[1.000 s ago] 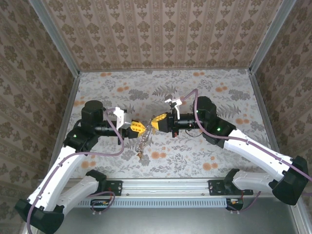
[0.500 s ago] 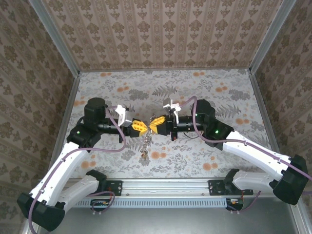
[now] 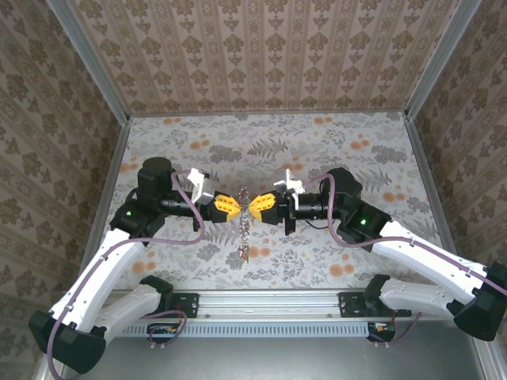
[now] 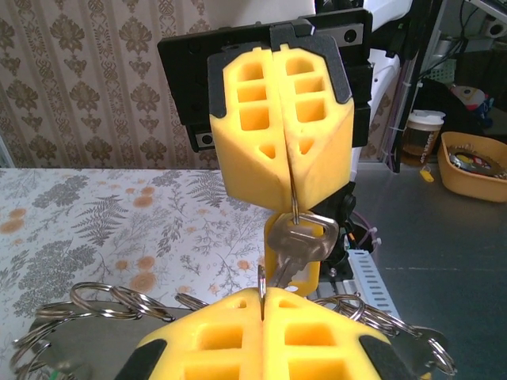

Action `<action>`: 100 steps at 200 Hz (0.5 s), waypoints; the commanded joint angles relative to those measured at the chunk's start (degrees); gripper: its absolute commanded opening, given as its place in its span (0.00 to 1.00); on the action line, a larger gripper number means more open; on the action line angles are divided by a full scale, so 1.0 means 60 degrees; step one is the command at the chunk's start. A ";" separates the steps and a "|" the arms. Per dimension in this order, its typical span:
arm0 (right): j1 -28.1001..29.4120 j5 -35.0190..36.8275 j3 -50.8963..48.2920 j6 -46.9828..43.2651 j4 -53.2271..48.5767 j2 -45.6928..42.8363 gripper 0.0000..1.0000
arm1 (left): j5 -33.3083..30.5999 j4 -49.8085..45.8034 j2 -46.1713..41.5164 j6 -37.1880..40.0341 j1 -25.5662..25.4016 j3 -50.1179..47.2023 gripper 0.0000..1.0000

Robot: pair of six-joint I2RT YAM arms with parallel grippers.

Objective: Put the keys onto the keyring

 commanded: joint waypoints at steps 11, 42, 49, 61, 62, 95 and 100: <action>0.0060 0.0244 -0.0090 -0.0256 0.0165 0.0003 0.00 | 0.0601 0.0547 -0.0046 -0.0295 0.0011 0.0109 0.00; 0.0056 0.0235 -0.0030 -0.0378 0.0348 0.0130 0.00 | 0.0800 0.0585 0.0001 -0.0340 0.0003 0.0104 0.00; 0.0049 0.0199 -0.0012 -0.0377 0.0404 0.0182 0.00 | 0.0851 0.0590 0.0011 -0.0368 0.0009 0.0099 0.00; 0.0059 0.0120 0.0017 -0.0360 0.0521 0.0272 0.00 | 0.0867 0.0601 0.0011 -0.0372 0.0010 0.0113 0.00; 0.0053 0.0110 0.0018 -0.0354 0.0526 0.0277 0.00 | 0.0868 0.0595 0.0011 -0.0378 0.0012 0.0120 0.00; 0.0072 -0.0047 0.0061 -0.0303 0.0679 0.0340 0.00 | 0.0970 0.0749 0.0046 -0.0522 0.0001 0.0097 0.00; 0.0076 -0.0060 0.0062 -0.0304 0.0689 0.0340 0.00 | 0.0971 0.0771 0.0062 -0.0526 0.0013 0.0096 0.00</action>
